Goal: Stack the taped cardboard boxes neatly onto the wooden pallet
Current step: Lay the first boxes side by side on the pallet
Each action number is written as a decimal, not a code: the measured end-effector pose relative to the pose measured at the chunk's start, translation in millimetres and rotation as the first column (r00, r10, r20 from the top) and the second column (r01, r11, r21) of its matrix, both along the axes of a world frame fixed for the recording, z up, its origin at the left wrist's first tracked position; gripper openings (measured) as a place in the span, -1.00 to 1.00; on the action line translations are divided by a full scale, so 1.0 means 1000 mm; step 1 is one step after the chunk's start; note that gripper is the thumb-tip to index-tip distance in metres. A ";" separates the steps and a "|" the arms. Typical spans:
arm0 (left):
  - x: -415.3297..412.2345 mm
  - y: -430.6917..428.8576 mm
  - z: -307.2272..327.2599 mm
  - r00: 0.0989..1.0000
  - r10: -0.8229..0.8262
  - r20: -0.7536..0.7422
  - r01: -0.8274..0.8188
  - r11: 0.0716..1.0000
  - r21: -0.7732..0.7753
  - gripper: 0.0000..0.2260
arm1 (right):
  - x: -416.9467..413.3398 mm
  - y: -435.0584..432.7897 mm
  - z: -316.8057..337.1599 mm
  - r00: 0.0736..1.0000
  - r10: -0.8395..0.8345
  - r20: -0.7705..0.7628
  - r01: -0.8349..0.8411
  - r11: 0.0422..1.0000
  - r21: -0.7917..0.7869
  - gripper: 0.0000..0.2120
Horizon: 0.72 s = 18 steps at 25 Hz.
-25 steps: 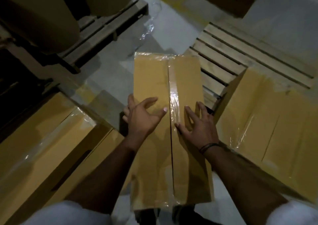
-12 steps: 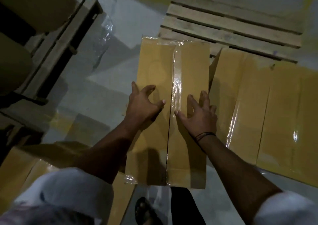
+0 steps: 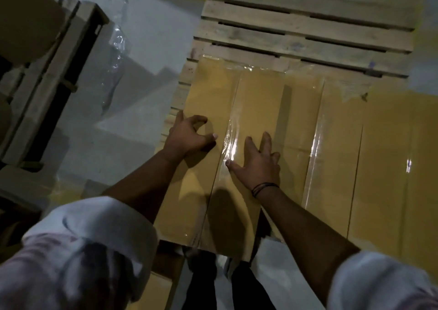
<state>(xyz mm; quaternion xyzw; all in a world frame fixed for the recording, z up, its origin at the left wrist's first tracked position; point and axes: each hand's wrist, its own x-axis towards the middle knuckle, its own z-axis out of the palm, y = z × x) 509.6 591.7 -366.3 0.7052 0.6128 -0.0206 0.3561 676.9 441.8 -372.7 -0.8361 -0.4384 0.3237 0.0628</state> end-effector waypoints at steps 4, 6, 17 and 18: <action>0.011 0.020 -0.027 1.000 -0.010 -0.006 0.010 0.999 -0.044 -0.30 | 0.010 0.018 -0.022 1.000 0.006 -0.002 -0.006 1.000 -0.018 -0.12; 0.016 0.026 -0.035 0.999 0.005 0.045 -0.003 1.000 -0.031 -0.38 | 0.016 0.028 -0.033 1.000 -0.005 -0.010 0.005 1.000 -0.015 -0.13; -0.014 -0.013 -0.059 0.953 -0.258 -0.160 0.229 0.957 -0.180 -0.14 | 0.000 0.004 -0.050 0.964 0.249 0.099 -0.232 0.960 -0.154 -0.33; -0.019 -0.024 -0.054 0.944 -0.286 -0.167 0.249 0.945 -0.212 -0.13 | -0.007 -0.005 -0.049 0.958 0.268 0.098 -0.249 0.953 -0.172 -0.29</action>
